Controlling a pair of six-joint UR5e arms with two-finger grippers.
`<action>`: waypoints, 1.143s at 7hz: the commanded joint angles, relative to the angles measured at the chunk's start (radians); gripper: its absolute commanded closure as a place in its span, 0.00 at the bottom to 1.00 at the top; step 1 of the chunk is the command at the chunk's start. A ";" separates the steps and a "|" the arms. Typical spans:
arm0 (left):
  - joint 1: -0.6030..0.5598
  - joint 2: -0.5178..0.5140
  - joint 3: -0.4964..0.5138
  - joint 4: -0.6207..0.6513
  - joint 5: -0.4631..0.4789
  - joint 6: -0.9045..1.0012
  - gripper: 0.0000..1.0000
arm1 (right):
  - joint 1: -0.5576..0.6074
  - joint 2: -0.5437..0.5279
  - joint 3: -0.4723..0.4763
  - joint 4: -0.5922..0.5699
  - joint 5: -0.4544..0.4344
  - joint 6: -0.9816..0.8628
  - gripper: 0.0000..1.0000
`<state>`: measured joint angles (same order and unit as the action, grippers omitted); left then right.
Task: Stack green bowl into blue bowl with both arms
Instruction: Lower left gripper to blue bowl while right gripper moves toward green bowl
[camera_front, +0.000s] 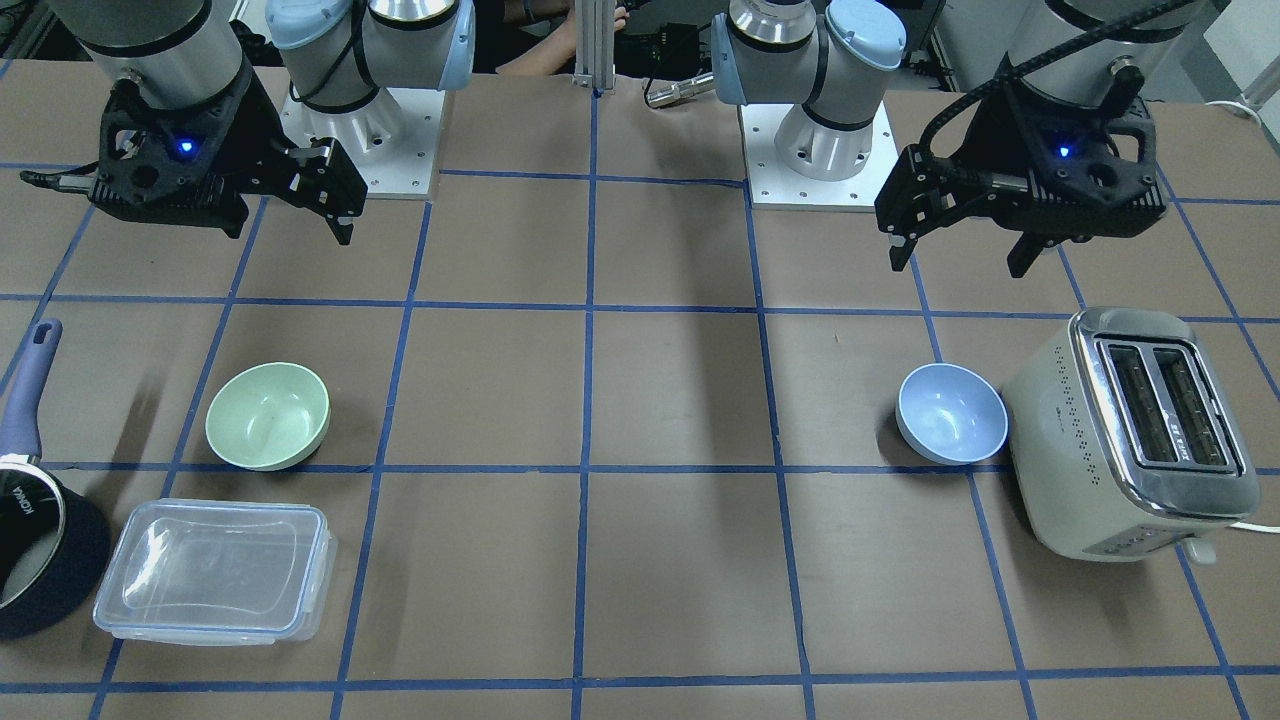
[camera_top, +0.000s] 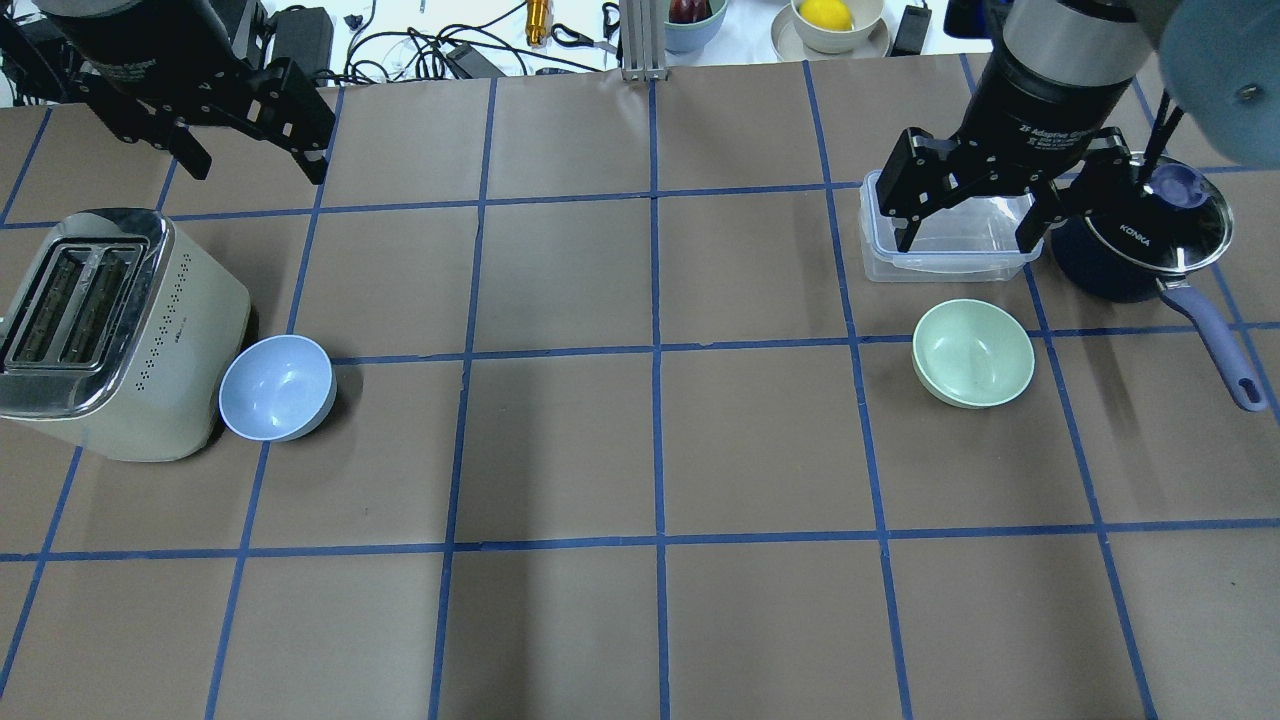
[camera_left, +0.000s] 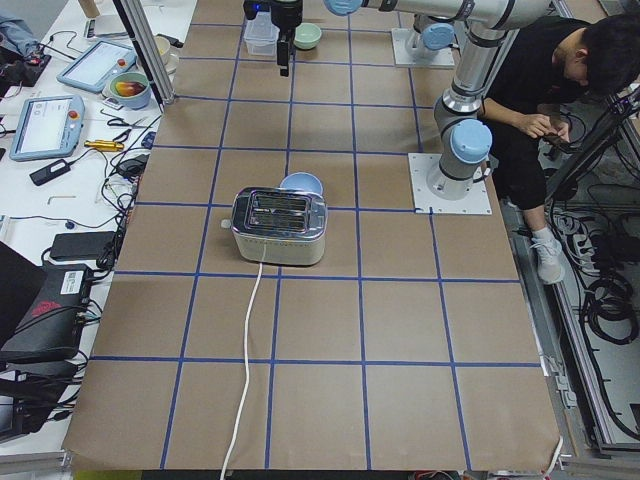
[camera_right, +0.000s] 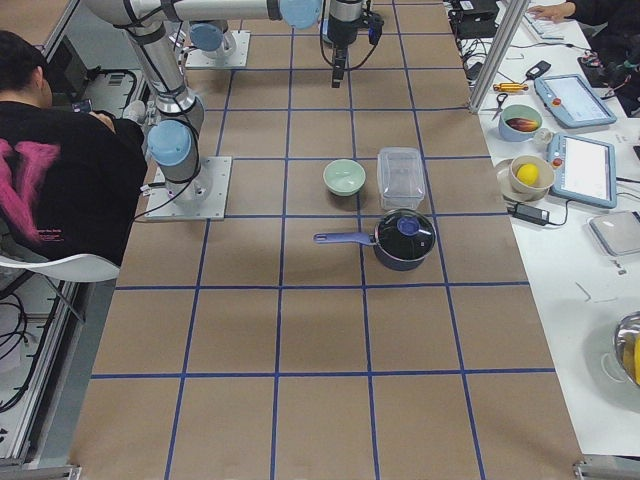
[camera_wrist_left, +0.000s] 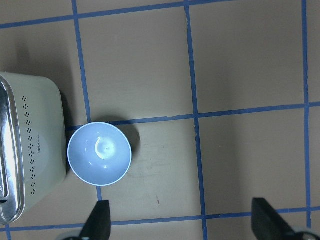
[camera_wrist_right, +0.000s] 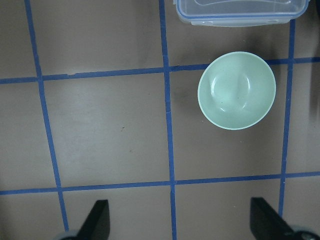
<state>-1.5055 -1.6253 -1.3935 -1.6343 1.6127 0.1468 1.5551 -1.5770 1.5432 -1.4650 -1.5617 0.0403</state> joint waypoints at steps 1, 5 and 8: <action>-0.002 -0.011 -0.007 0.049 0.000 -0.033 0.00 | 0.002 -0.001 0.002 0.003 -0.001 0.006 0.00; 0.065 -0.013 -0.319 0.292 0.004 -0.041 0.00 | -0.028 0.009 0.023 -0.006 -0.004 -0.008 0.00; 0.174 -0.056 -0.568 0.500 -0.002 -0.036 0.00 | -0.277 0.052 0.183 -0.220 -0.008 -0.261 0.00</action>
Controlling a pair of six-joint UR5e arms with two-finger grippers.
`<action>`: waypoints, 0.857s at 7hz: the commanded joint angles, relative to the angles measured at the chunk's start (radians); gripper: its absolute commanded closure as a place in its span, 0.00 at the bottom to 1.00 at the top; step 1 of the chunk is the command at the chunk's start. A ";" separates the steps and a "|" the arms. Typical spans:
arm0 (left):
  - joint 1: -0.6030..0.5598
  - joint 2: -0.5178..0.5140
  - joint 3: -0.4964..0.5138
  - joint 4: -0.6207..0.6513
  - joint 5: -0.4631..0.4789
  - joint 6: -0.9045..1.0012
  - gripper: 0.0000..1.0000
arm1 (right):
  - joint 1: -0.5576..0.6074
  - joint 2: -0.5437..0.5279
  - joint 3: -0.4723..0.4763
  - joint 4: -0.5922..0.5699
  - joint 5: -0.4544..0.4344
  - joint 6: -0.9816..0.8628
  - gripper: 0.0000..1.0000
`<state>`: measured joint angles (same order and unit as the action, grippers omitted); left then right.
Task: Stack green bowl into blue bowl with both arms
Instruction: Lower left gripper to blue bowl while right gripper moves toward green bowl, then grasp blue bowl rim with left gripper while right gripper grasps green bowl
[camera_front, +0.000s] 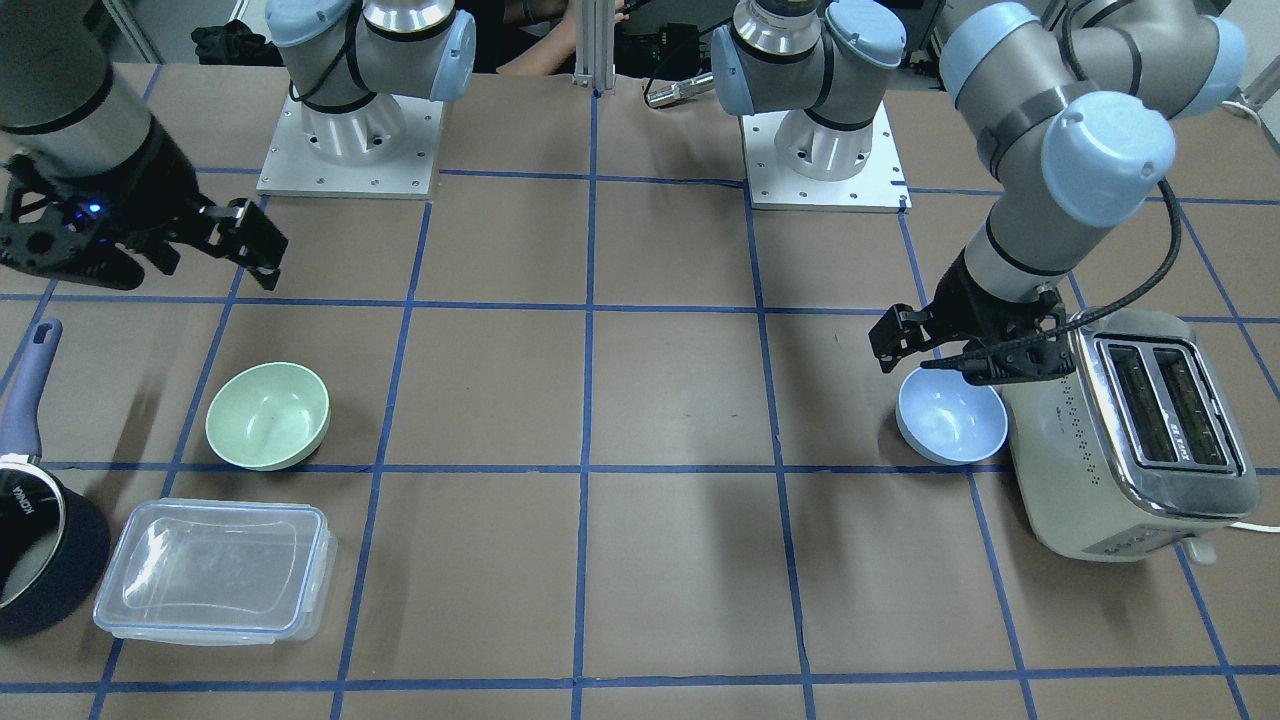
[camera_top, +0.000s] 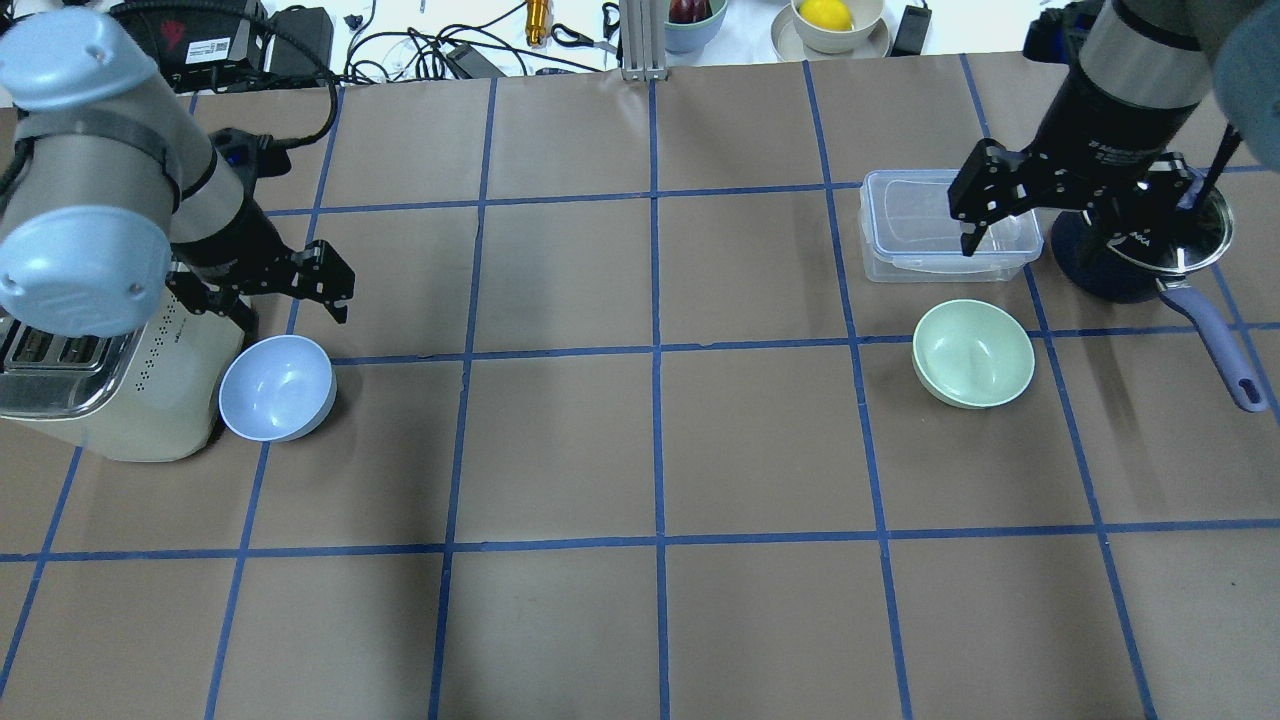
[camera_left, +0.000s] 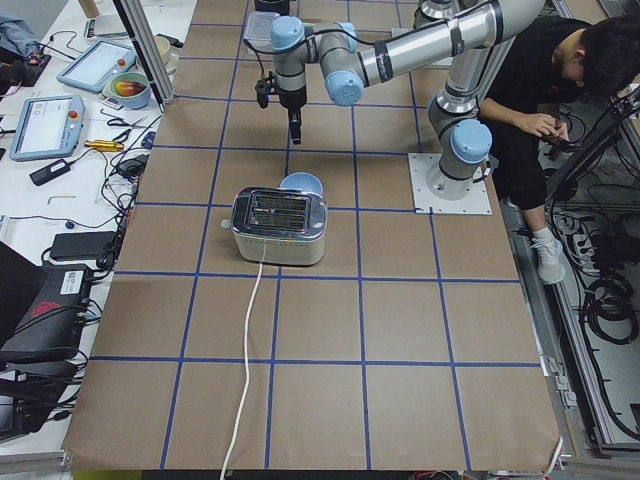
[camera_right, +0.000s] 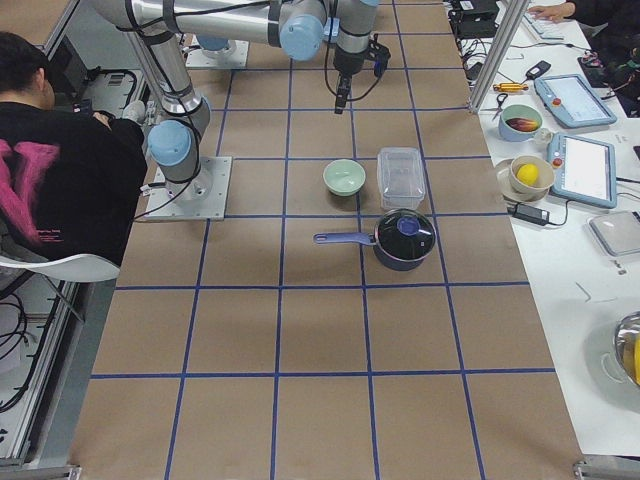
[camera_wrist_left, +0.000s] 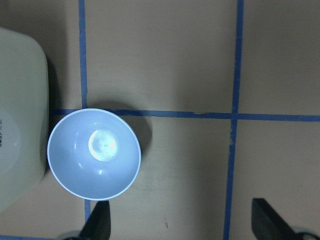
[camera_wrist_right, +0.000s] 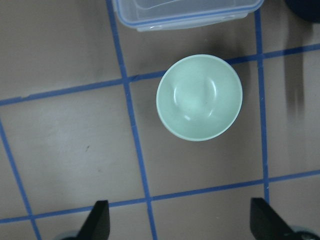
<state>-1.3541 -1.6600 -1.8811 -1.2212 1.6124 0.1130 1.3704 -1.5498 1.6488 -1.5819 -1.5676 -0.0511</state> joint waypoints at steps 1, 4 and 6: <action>0.021 -0.059 -0.111 0.123 -0.002 -0.010 0.00 | -0.141 0.039 0.150 -0.172 0.003 -0.224 0.00; 0.023 -0.164 -0.135 0.216 0.012 0.003 0.23 | -0.163 0.163 0.290 -0.484 -0.005 -0.314 0.00; 0.023 -0.204 -0.130 0.242 0.015 0.007 0.88 | -0.174 0.204 0.316 -0.484 0.001 -0.317 0.00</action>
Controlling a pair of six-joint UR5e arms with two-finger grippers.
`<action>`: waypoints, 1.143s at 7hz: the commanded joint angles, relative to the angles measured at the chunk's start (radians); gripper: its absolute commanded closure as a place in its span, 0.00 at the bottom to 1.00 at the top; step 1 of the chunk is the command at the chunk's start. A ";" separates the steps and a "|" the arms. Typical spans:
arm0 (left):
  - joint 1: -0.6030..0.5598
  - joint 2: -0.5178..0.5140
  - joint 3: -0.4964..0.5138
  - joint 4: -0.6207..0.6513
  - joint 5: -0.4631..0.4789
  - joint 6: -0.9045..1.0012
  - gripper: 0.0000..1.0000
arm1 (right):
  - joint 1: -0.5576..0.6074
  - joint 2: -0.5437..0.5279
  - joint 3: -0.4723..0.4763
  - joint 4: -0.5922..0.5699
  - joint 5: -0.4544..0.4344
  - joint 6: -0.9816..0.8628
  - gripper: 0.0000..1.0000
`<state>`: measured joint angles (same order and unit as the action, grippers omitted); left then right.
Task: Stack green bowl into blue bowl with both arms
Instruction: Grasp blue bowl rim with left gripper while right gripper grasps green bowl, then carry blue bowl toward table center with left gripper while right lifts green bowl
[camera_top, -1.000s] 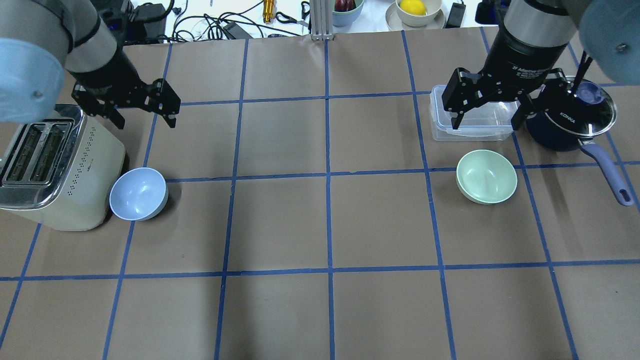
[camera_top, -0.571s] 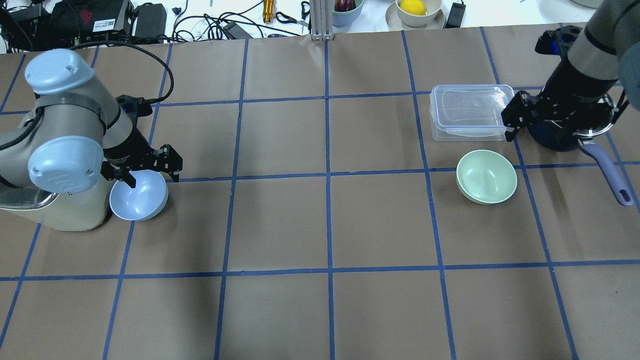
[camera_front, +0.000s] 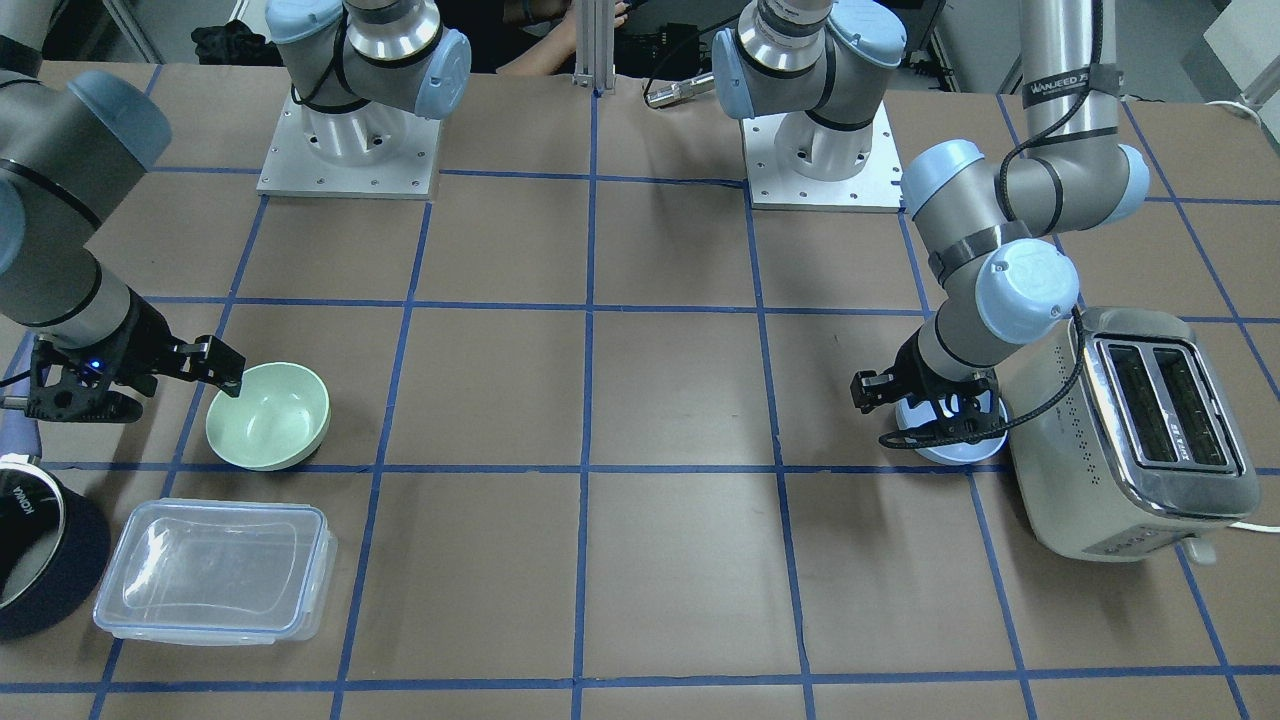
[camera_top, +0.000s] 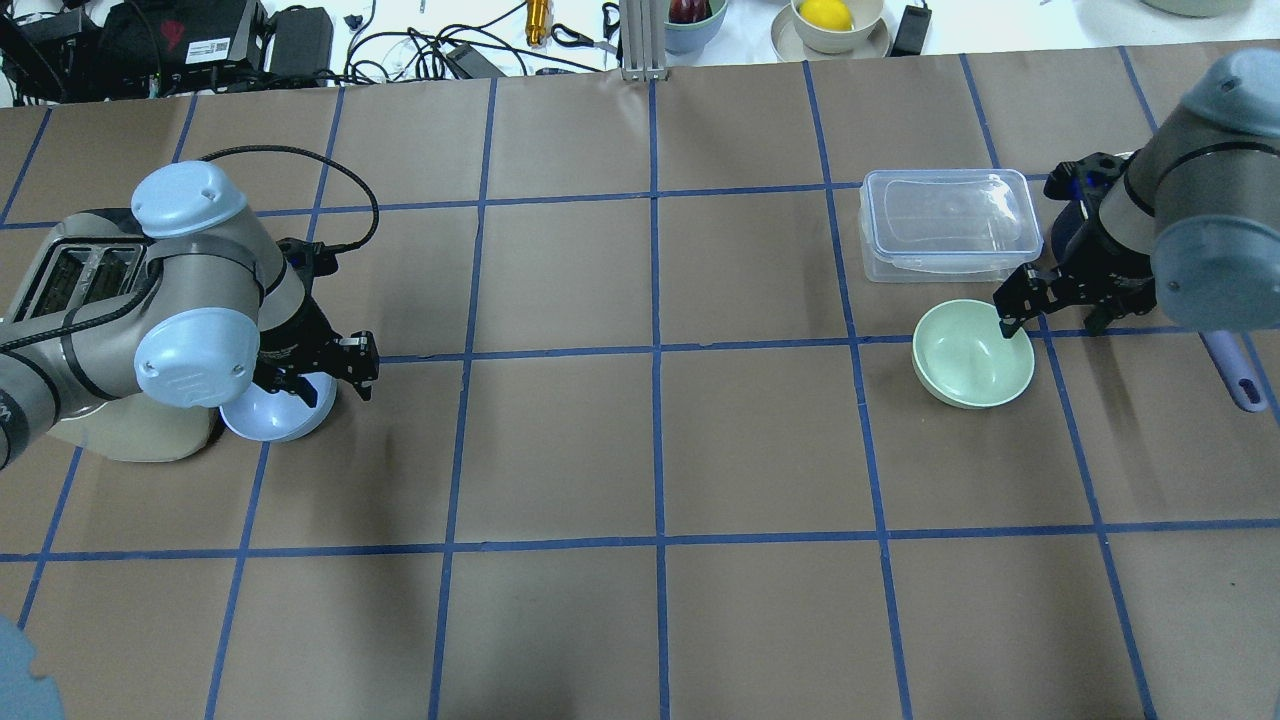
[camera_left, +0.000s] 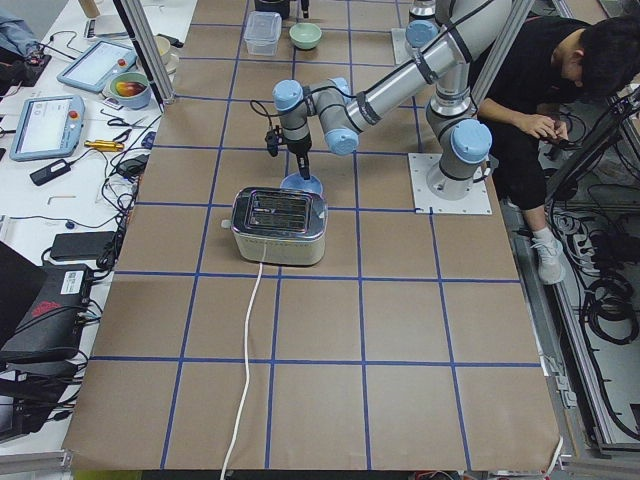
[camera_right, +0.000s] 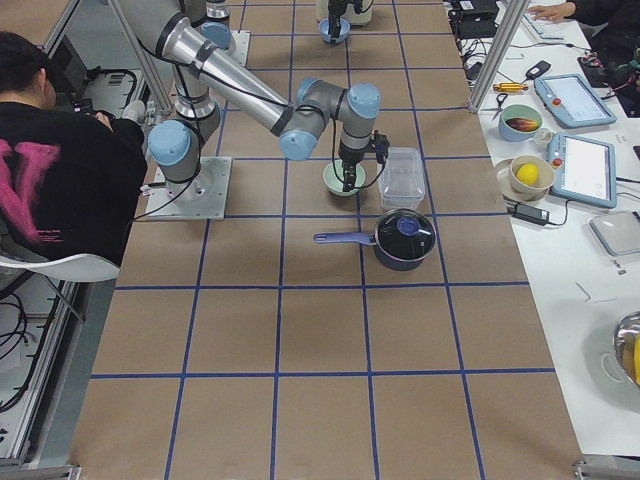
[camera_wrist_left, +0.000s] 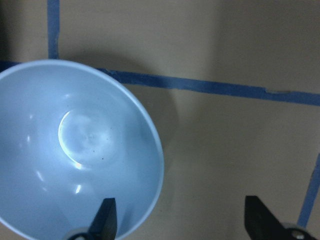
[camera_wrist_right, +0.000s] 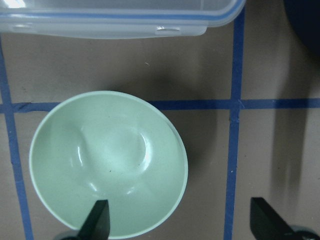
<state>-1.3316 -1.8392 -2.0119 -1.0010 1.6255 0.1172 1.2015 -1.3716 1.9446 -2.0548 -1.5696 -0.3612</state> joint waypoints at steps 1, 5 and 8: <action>-0.001 -0.028 0.004 0.033 0.002 0.002 1.00 | -0.005 0.045 0.046 -0.021 0.013 -0.005 0.00; -0.234 -0.025 0.193 -0.103 0.103 -0.162 1.00 | -0.010 0.060 0.083 -0.048 -0.003 -0.061 1.00; -0.504 -0.069 0.346 -0.168 -0.021 -0.442 1.00 | -0.032 0.048 0.068 -0.016 -0.001 -0.101 1.00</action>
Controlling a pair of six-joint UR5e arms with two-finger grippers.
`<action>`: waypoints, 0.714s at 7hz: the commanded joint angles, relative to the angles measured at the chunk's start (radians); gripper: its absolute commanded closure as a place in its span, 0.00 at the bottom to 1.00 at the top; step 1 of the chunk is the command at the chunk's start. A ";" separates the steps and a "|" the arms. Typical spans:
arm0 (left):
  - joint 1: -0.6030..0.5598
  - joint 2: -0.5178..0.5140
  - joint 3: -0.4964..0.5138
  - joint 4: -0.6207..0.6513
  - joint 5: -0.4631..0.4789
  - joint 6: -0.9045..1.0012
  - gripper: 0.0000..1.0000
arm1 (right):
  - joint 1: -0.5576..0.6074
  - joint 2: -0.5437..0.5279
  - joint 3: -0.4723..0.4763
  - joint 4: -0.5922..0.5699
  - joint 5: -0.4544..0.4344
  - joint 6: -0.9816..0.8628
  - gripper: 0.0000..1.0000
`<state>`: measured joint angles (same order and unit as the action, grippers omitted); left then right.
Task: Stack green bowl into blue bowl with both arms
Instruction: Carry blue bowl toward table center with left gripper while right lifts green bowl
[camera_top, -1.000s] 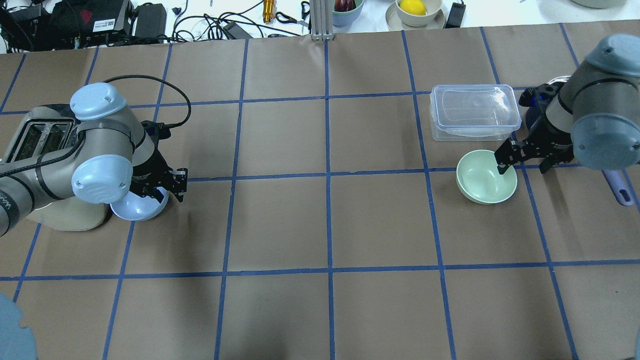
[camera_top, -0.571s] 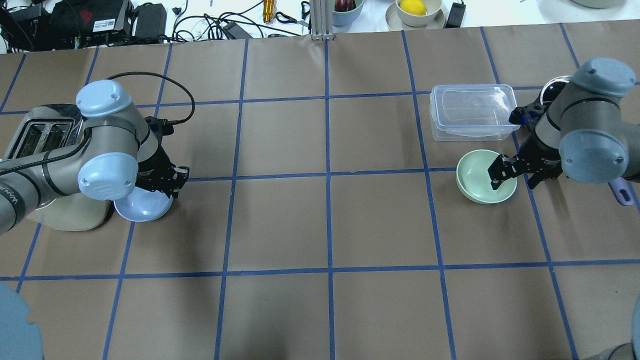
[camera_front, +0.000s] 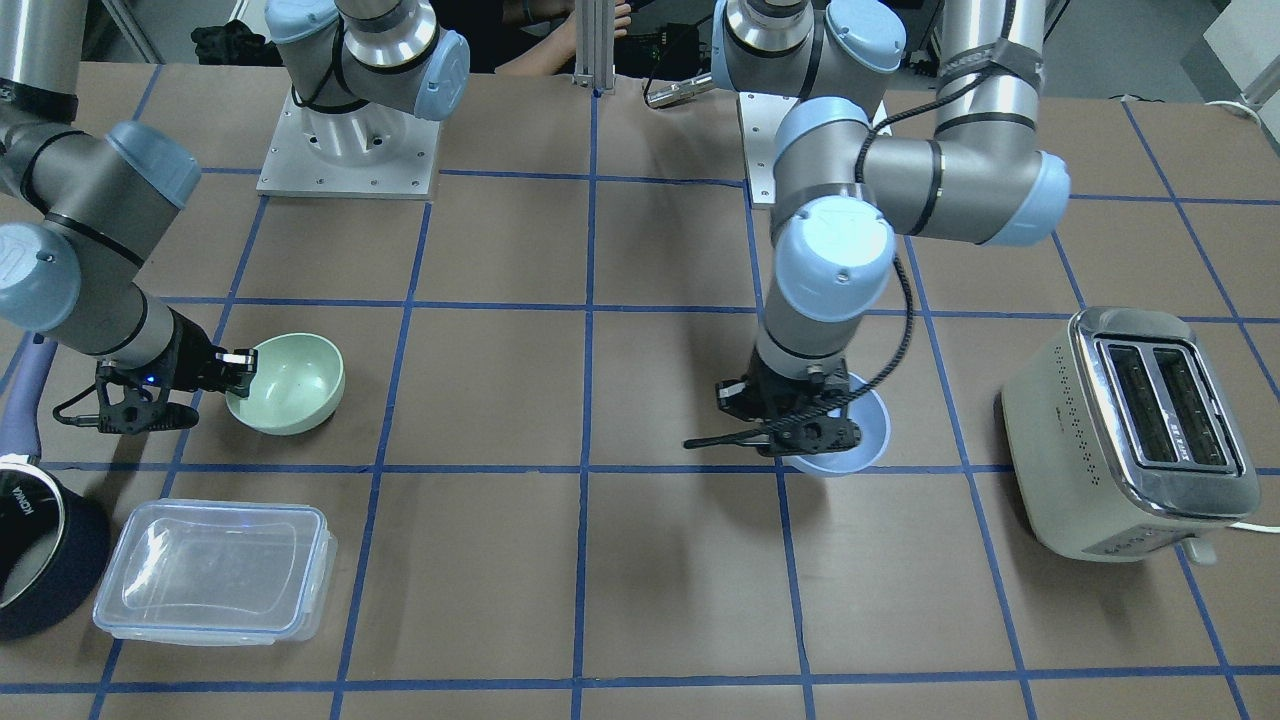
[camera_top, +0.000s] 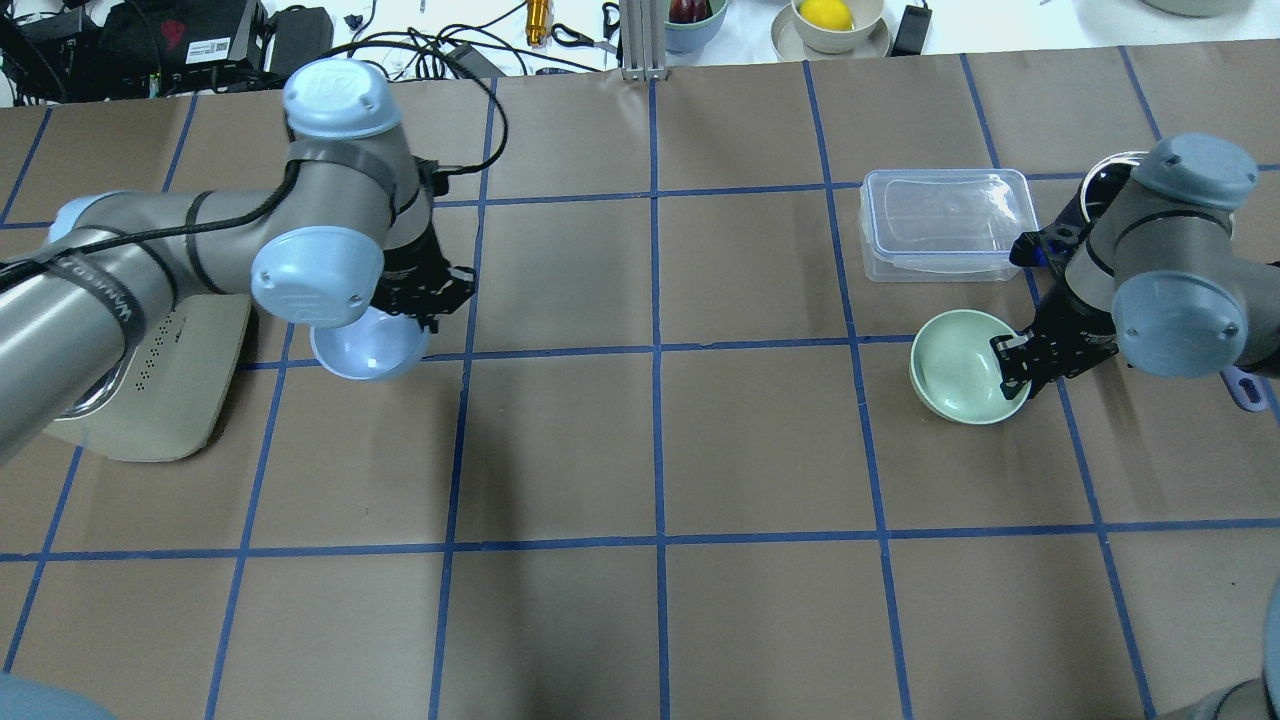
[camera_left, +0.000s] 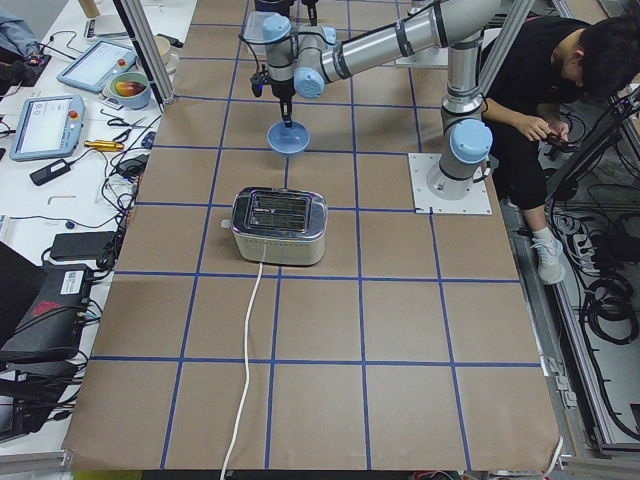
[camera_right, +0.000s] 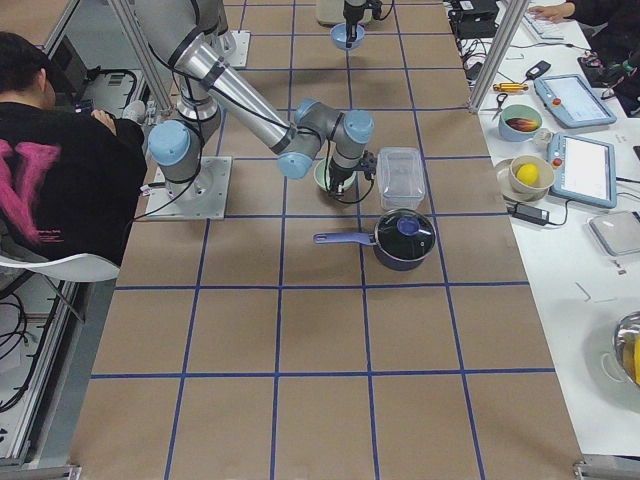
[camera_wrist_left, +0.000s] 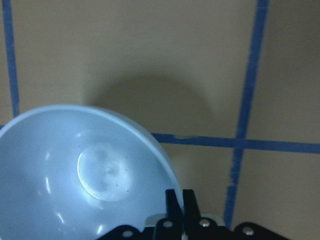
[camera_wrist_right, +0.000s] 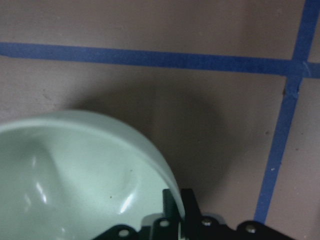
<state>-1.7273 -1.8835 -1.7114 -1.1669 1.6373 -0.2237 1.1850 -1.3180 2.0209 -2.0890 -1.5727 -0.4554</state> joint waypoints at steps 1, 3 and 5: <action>-0.167 -0.070 0.059 0.069 -0.054 -0.182 1.00 | -0.028 -0.009 -0.058 0.083 0.005 -0.008 1.00; -0.257 -0.187 0.108 0.209 -0.082 -0.316 1.00 | -0.028 -0.006 -0.259 0.322 0.011 -0.008 1.00; -0.279 -0.258 0.195 0.205 -0.079 -0.333 1.00 | -0.025 0.003 -0.303 0.379 0.020 -0.006 1.00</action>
<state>-1.9880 -2.1001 -1.5621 -0.9691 1.5588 -0.5399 1.1581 -1.3176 1.7421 -1.7465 -1.5579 -0.4629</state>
